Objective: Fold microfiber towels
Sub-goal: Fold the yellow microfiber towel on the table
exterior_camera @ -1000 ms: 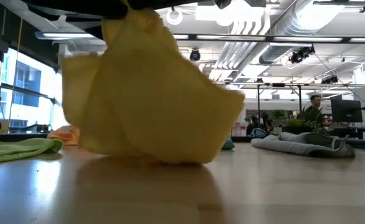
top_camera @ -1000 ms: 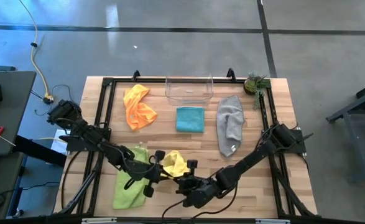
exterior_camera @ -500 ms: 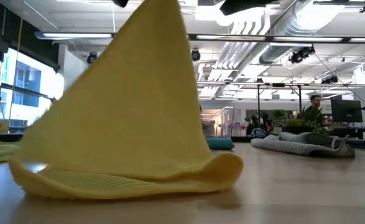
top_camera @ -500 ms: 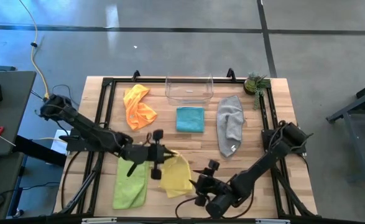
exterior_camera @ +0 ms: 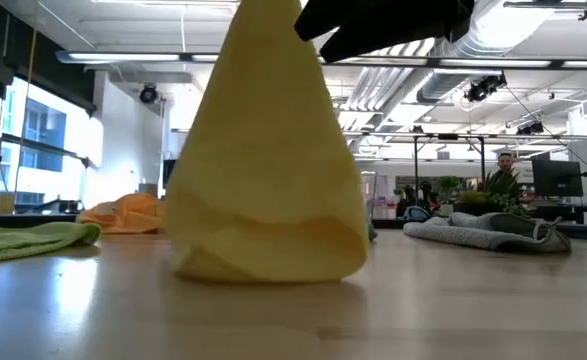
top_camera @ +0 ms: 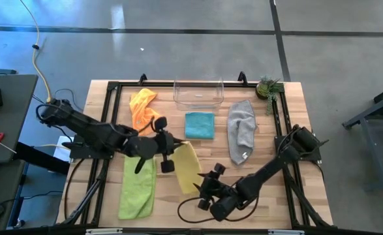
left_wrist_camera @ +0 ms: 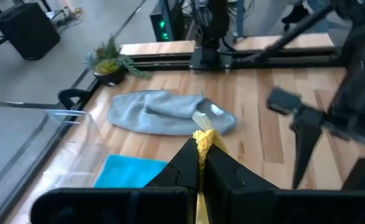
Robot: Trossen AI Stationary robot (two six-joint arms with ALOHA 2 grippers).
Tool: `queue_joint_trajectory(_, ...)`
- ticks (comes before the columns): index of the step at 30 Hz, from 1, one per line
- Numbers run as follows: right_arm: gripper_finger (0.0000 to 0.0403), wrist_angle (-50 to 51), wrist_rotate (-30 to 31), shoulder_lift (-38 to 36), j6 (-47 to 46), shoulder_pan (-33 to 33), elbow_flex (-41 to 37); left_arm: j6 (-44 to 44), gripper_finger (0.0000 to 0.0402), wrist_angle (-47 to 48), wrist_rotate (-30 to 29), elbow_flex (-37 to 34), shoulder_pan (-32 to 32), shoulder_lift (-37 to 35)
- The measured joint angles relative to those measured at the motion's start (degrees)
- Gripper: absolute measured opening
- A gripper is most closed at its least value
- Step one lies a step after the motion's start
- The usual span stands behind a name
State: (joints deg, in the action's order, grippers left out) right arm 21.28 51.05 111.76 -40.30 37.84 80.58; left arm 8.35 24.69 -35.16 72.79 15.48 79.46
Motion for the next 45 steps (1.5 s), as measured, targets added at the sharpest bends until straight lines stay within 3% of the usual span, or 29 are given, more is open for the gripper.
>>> queue_joint_trajectory(15, 0.0186, 1.95, -1.58, -0.89, 3.14, 0.57, -0.39, 3.58, 0.0, 18.18, 11.57, 16.85, -7.33, 0.01)
queue_joint_trajectory(19, 0.0177, -11.77, -3.78, -0.87, 6.6, -0.08, -7.28, 6.48, 0.0, 21.39, 15.3, 18.87, -9.96, -0.02)
queue_joint_trajectory(22, 0.0155, -30.08, -8.5, -0.85, 11.61, -1.07, -14.96, 9.05, 0.0, 24.34, 18.64, 18.86, -11.46, -0.02)
queue_joint_trajectory(25, 0.0122, -45.41, -11.02, -0.85, 13.83, -1.91, -22.45, 10.79, 0.0, 25.14, 19.16, 16.5, -11.56, -0.08)
queue_joint_trajectory(27, 0.0095, -49.95, -11.1, -0.85, 13.05, -2.23, -25.5, 11.92, 0.0, 24.04, 18.86, 12.86, -10.31, -0.04)
queue_joint_trajectory(31, 0.0046, -50.65, -10.92, -0.82, 12.26, -2.2, -27.1, 14.37, 0.0, 17.77, 18.24, 3.52, -7.32, -1.05)
queue_joint_trajectory(34, 0.0034, -49.66, -9.5, -0.82, 11.88, -2.14, -26.32, 16.46, 0.0, 12.06, 17.94, -3.29, -5.37, -1.87)
queue_joint_trajectory(38, 0.0068, -43.68, -9.57, -0.85, 11.97, -2.56, -23.78, 18.15, 0.0, 6.56, 16.0, -7.03, -3.49, -3.67)
queue_joint_trajectory(45, 0.0187, -38.58, -9.19, 2.35, 13.67, -6.82, -20.87, 19.57, 0.0, 6.05, 12.17, -7.12, -1.26, -6.11)
